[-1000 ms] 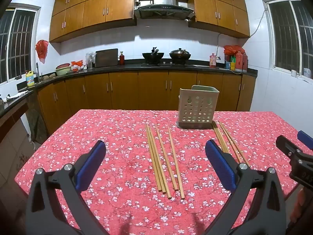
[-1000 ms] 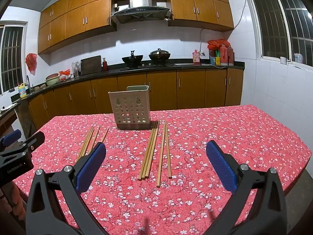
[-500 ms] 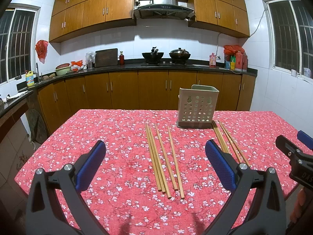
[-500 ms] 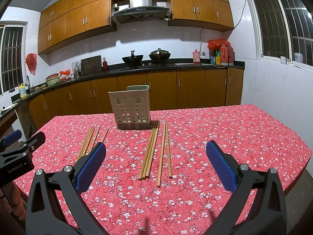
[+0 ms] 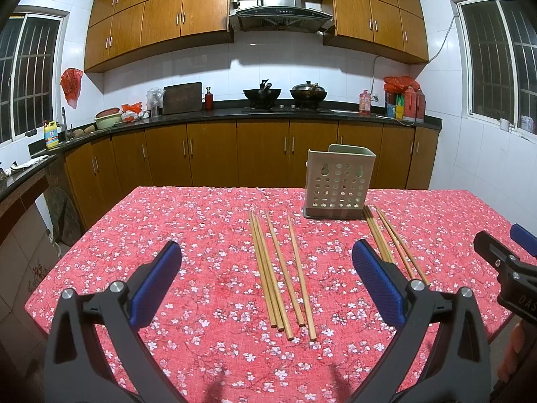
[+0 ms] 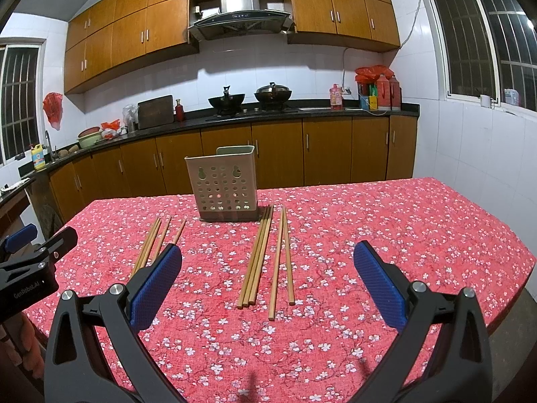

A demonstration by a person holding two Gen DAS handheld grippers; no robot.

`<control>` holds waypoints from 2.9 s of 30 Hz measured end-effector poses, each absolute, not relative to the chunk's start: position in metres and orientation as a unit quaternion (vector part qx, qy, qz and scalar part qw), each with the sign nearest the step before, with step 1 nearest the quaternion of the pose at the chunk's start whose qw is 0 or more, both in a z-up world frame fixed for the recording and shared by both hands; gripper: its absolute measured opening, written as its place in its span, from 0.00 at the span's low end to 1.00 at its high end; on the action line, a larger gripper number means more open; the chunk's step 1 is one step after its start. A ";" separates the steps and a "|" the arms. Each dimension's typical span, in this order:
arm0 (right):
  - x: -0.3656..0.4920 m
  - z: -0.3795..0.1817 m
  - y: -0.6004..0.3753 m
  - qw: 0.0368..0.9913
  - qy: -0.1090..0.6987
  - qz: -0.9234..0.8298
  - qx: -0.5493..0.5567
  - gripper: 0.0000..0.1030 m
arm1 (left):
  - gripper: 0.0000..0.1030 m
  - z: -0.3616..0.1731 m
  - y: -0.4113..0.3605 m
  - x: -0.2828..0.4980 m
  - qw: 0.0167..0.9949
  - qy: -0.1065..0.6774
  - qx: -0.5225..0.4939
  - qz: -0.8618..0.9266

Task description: Organize utensils

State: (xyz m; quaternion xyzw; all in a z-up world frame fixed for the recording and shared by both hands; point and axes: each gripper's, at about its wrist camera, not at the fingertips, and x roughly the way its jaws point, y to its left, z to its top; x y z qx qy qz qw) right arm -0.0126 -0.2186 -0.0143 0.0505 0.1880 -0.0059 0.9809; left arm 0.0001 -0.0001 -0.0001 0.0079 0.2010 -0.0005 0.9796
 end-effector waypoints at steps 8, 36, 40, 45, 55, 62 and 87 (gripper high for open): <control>-0.012 -0.014 -0.218 0.981 0.188 -0.005 0.051 0.98 | 0.96 0.000 0.000 0.000 0.979 0.201 0.008 0.000; -0.011 -0.013 -0.217 0.981 0.189 -0.005 0.052 0.98 | 0.96 -0.002 0.001 0.002 0.979 0.203 0.007 0.000; -0.011 -0.013 -0.216 0.981 0.189 -0.005 0.052 0.98 | 0.96 -0.006 0.000 0.000 0.979 0.204 0.007 0.000; -0.011 -0.013 -0.215 0.980 0.190 -0.005 0.053 0.98 | 0.96 -0.008 -0.001 0.001 0.979 0.204 0.007 0.000; -0.006 -0.021 -0.212 0.979 0.198 -0.003 0.053 0.98 | 0.96 -0.028 -0.003 0.015 0.977 0.215 0.002 0.004; 0.034 -0.042 -0.226 0.960 0.273 -0.007 0.067 0.98 | 0.96 -0.040 0.014 0.047 0.959 0.282 -0.014 0.031; 0.136 -0.118 -0.252 0.901 0.428 -0.021 0.071 0.10 | 0.43 -0.089 0.030 0.117 0.910 0.412 -0.039 -0.025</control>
